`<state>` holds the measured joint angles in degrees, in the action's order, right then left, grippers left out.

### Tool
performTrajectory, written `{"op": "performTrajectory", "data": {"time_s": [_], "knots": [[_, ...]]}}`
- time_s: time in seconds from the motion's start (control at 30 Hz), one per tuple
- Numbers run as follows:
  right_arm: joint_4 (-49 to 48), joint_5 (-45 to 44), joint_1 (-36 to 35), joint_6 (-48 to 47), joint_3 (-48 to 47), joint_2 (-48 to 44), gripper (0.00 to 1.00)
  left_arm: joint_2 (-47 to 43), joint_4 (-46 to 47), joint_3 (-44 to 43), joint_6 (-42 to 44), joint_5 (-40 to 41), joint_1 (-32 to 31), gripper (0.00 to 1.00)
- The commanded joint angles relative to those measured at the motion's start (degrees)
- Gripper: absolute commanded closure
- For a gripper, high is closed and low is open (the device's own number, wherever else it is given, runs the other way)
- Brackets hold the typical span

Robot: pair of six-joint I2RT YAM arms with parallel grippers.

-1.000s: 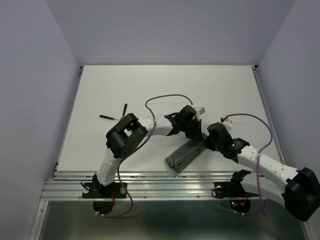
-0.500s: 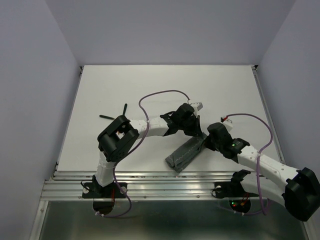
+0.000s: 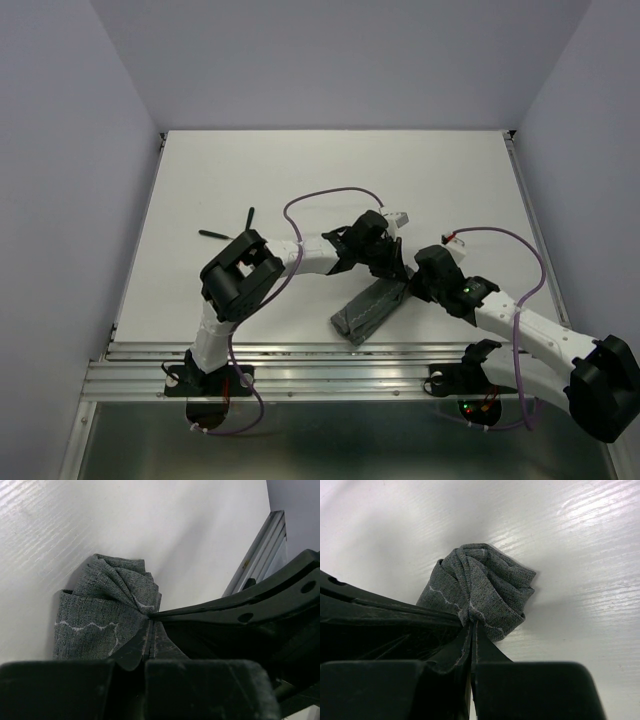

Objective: Fold the napkin into a case and place the utensils inside
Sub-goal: Stuff the top corner of the smaller-rectangle-folded napkin into the folded napkin.

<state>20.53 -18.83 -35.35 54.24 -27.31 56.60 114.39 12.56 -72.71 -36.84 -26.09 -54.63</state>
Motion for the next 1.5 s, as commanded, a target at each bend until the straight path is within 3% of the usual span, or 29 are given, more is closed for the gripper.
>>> {"op": "performTrajectory", "data": {"time_s": [0.0,0.77,1.47], "knots": [[-1.4,-1.6,-0.6,0.3,-1.8,-1.0,0.99,1.4,3.4,0.2,-0.7,-3.8,-0.5,1.0],[-1.4,-0.7,-0.6,-0.5,-4.3,-0.7,0.99,6.3,5.5,-0.6,-2.4,-5.3,-1.4,1.0],[-6.3,0.0,-0.6,-2.1,-4.3,9.1,0.99,-4.2,0.2,2.0,0.7,-5.8,-1.4,1.0]]}}
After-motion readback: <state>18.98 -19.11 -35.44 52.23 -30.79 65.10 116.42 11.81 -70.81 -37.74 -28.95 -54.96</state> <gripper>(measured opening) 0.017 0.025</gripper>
